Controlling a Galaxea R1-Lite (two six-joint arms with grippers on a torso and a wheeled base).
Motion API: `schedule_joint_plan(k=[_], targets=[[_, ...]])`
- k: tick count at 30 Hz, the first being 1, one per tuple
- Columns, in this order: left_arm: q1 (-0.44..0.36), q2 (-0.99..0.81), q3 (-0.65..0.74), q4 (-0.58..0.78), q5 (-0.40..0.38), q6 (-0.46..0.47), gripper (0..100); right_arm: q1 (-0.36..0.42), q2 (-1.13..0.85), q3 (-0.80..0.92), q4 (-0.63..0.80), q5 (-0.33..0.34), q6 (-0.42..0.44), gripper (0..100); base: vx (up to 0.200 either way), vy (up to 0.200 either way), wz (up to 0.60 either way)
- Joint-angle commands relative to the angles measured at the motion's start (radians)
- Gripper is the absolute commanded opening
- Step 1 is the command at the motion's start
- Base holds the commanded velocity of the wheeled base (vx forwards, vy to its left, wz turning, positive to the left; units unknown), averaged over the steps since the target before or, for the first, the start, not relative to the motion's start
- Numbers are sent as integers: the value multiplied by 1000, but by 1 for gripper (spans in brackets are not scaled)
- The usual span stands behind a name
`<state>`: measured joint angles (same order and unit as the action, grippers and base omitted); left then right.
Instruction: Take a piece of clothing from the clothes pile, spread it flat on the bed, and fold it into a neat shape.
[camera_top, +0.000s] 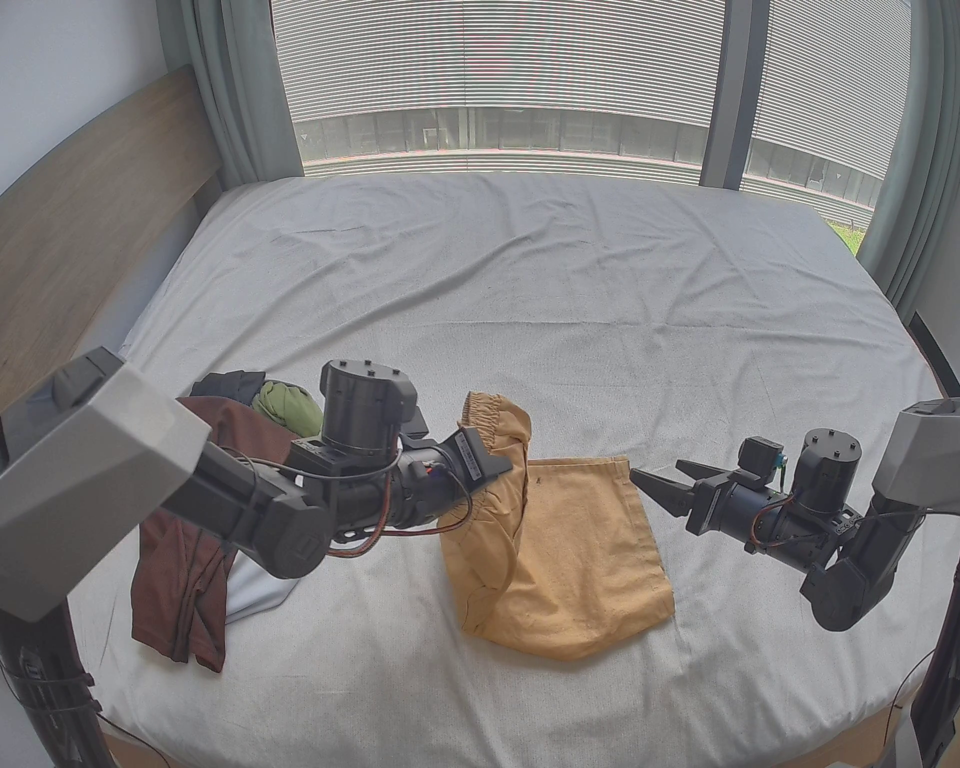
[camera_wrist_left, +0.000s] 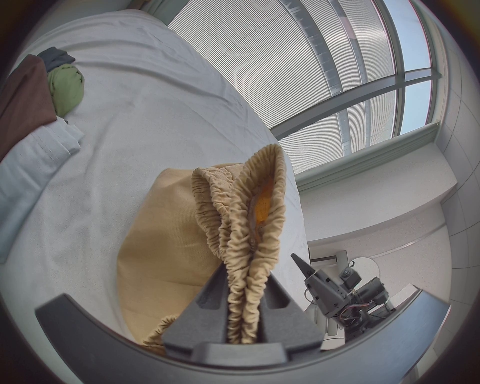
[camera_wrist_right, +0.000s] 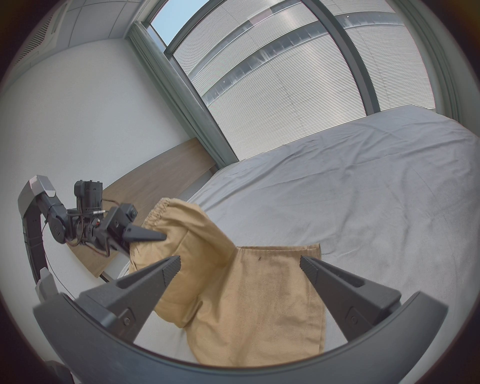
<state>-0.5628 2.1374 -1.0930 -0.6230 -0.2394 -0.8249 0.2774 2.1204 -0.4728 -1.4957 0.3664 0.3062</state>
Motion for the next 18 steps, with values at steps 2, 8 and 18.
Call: schedule_joint_plan(k=[2,8,18], targets=[[-43,96,-50,-4,28,0,0,-24,-4,-10,29,0,1,100,0,0,0],[-63,142,-84,0,29,0,0,-34,-22,-20,45,2,1,100,0,0,0],[-97,213,-168,34,37,1,0,-40,-23,-20,43,3,1,100,0,0,0]])
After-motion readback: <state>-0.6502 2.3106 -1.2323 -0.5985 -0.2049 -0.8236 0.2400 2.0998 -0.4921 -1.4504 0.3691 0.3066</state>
